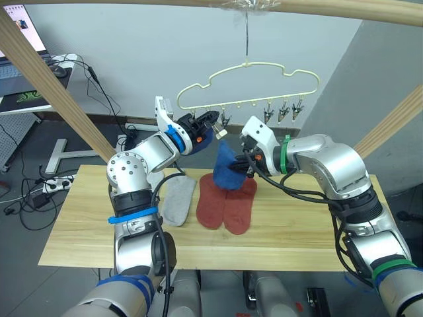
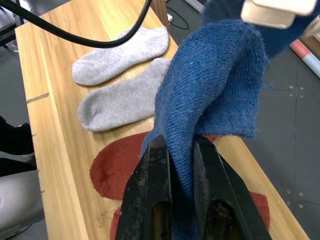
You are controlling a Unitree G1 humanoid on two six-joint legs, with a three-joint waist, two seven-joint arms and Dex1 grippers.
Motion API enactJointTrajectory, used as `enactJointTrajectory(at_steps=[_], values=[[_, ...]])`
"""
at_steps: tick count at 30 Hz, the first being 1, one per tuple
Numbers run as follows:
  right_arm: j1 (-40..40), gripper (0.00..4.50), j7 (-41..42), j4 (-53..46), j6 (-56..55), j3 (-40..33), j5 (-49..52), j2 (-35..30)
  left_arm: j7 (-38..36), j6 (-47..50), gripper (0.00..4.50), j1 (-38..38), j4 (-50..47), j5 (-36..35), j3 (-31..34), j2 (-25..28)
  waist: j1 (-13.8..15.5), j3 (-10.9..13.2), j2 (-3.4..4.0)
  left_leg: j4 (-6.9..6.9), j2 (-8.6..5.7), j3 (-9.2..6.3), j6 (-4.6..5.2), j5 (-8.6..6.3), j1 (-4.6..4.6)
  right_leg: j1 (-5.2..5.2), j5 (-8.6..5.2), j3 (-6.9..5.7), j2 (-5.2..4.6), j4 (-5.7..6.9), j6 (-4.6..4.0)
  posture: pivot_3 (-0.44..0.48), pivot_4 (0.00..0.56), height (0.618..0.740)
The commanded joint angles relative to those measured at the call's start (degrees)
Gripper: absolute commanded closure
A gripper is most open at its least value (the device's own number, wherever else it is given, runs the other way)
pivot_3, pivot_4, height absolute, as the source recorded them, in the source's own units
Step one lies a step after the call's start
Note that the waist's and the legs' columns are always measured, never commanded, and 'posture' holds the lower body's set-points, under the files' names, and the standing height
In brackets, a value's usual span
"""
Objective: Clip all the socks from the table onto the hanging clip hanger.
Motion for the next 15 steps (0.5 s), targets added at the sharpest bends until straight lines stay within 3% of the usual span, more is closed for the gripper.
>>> enactJointTrajectory(at_steps=[1, 15], values=[[-1.88, 3.93, -0.57, -0.15, -1.65, 0.42, 0.12, -0.42, 0.17, 0.12, 4.42, 0.25, -2.53, -1.49, -0.93, 0.00, 0.00, 0.00, 0.00, 0.00, 0.00, 0.00, 0.00, 0.00, 0.00, 0.00, 0.00, 0.00, 0.00, 0.00, 0.00, 0.066, 0.201, 0.740], [-5.97, 3.93, -1.28, 6.39, -5.64, 1.53, -0.33, 1.34, 0.51, -0.43, 4.42, 0.60, -2.85, -1.39, -1.87, -0.16, 0.00, 0.00, 0.00, 0.00, 0.00, 0.00, -0.02, 0.01, 0.00, -0.01, 0.00, 0.00, 0.00, 0.01, 0.00, 0.066, 0.201, 0.740]])
